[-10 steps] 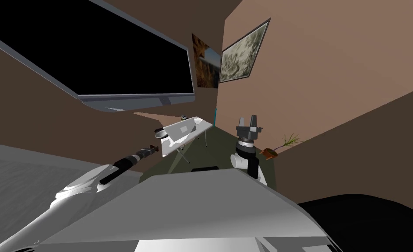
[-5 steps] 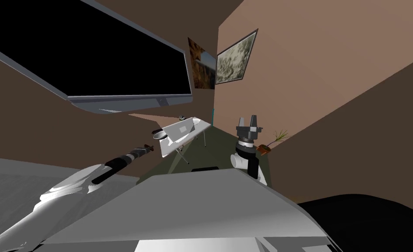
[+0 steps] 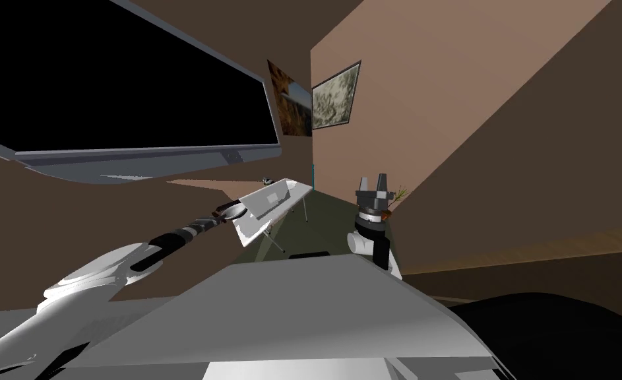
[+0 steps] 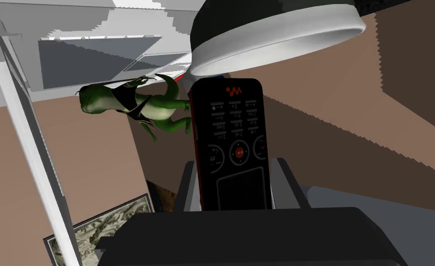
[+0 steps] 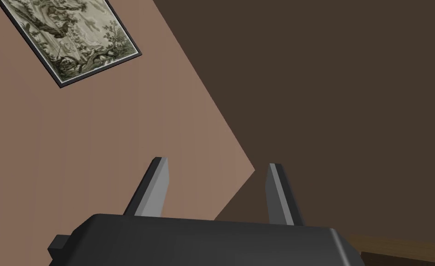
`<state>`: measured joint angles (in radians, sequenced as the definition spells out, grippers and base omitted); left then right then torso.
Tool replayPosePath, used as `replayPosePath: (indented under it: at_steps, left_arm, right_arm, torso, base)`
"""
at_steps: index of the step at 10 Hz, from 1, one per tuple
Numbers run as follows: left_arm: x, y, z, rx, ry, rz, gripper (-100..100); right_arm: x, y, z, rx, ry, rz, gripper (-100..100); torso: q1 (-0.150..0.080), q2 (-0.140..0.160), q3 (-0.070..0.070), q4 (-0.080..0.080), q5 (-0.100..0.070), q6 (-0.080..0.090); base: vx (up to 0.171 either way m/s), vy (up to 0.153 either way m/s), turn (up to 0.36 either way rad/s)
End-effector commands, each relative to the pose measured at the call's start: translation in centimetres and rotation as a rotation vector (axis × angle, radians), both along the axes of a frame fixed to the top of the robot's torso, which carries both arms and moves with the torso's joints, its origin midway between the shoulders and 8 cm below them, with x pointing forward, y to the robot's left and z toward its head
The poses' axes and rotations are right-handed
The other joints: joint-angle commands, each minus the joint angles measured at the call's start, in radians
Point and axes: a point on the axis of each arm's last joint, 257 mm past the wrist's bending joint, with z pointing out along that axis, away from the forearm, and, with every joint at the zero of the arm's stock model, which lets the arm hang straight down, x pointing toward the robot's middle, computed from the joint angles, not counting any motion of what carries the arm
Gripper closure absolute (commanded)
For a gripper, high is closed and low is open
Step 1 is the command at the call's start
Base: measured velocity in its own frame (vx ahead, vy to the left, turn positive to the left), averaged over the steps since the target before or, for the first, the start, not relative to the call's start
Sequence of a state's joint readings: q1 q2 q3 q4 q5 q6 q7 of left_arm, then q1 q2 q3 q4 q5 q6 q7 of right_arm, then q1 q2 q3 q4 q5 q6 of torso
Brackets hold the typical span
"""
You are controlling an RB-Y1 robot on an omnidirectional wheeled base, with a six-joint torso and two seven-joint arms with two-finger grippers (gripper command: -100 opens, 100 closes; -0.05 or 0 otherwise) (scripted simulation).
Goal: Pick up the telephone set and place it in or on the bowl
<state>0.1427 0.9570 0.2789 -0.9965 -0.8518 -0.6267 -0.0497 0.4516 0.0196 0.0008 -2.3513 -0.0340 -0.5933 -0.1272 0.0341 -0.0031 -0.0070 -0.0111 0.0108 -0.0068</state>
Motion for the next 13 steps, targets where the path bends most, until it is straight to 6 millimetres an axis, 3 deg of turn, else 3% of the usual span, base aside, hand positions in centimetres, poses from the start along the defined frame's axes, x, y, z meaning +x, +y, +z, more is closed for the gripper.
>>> replayPosePath:
  at_steps: [1,5,6,7,11,12,13]
  left_arm:
    - [0.9,-0.6,1.7,-0.018,-0.042,-0.013,100]
    - [2.4,-2.6,4.8,-0.083,-0.132,-0.043,100]
    - [2.2,-2.1,4.3,-0.070,-0.120,-0.037,100]
    - [2.3,-2.2,4.5,-0.070,-0.125,-0.039,-100]
    - [2.3,-2.2,4.5,-0.070,-0.124,-0.039,-100]
    - [2.3,-2.2,4.5,-0.070,-0.124,-0.038,0]
    - [2.4,-1.6,6.1,-0.064,-0.130,-0.042,-100]
  right_arm:
    - [0.0,0.0,0.0,0.000,0.000,0.000,0]
    - [0.0,0.0,0.0,0.000,0.000,0.000,0]
    - [0.0,0.0,0.0,0.000,0.000,0.000,0]
    - [0.0,0.0,0.0,0.000,0.000,0.000,0]
    - [0.0,0.0,0.0,0.000,0.000,0.000,0]
    - [0.0,0.0,0.0,0.000,0.000,0.000,0]
    - [0.0,0.0,0.0,0.000,0.000,0.000,0]
  torso:
    - [0.000,0.000,0.000,0.000,0.000,0.000]
    - [0.003,0.002,0.001,0.000,0.002,-0.002]
    - [0.000,-0.001,-0.001,-0.001,0.002,-0.001]
    - [-0.007,-0.002,-0.002,-0.002,0.002,-0.003]
    - [-0.014,-0.002,-0.002,-0.002,0.000,-0.003]
    - [-0.014,-0.002,-0.002,-0.002,-0.001,-0.002]
    - [-0.015,-0.001,-0.001,-0.002,-0.001,-0.002]
  base:
    - [-0.031,0.287,-0.417]
    - [-0.045,0.260,-0.282]
    - [0.008,0.083,-0.060]
    - [0.000,0.018,0.002]
    - [0.000,0.002,0.000]
    - [0.000,0.000,0.000]
    - [0.000,-0.039,0.016]
